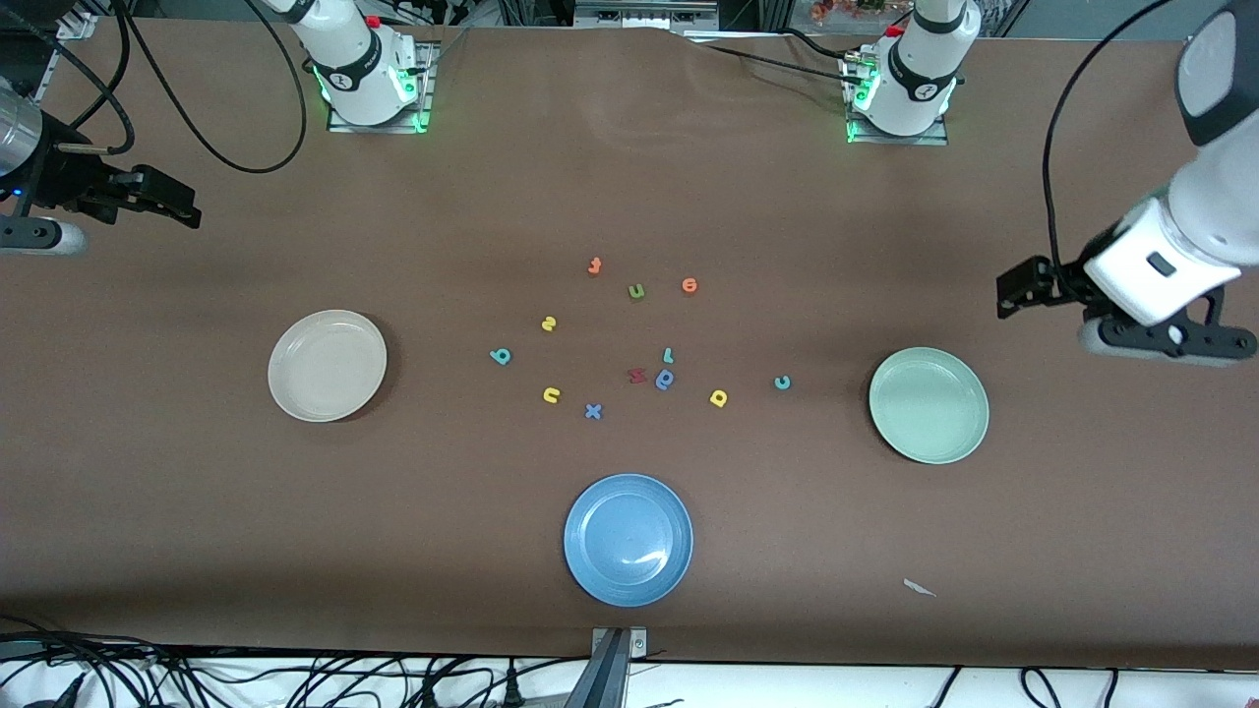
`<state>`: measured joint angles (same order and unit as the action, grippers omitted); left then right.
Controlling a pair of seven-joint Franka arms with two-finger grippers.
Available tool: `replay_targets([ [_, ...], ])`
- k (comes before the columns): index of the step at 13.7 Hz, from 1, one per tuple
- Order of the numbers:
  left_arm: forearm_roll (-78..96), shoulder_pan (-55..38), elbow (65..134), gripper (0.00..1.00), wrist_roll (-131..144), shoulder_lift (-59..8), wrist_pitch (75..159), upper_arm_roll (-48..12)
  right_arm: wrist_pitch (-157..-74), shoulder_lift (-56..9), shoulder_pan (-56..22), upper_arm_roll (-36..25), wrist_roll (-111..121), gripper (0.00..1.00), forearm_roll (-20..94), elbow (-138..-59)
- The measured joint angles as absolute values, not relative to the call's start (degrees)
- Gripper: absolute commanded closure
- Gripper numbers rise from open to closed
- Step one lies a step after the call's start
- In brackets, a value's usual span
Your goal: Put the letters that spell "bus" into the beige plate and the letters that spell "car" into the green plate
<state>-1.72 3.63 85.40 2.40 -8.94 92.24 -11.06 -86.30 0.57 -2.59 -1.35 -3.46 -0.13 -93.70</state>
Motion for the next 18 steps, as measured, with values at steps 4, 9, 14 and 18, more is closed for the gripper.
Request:
replay_targets([
  [4, 1.28, 5.94, 89.59, 0.00, 1.69, -5.86, 93.47, -11.04, -86.28, 0.57, -2.59, -1.35, -3.46, 0.00, -0.12, -93.70],
  [9, 1.29, 5.96, 89.85, 0.00, 1.67, -5.86, 93.79, -11.27, -86.27, 0.57, -2.61, -1.35, -3.46, 0.00, -0.12, -93.71],
  [14, 1.29, 5.80, 89.85, 0.00, 1.67, -5.83, 94.17, -11.58, -86.27, 0.57, -2.61, -1.35, -3.46, 0.00, -0.12, -93.71],
  [18, 1.29, 5.61, 89.85, 0.00, 1.63, -5.81, 94.21, -11.56, -86.27, 0.57, -2.61, -1.35, -3.46, 0.00, -0.11, -93.71],
])
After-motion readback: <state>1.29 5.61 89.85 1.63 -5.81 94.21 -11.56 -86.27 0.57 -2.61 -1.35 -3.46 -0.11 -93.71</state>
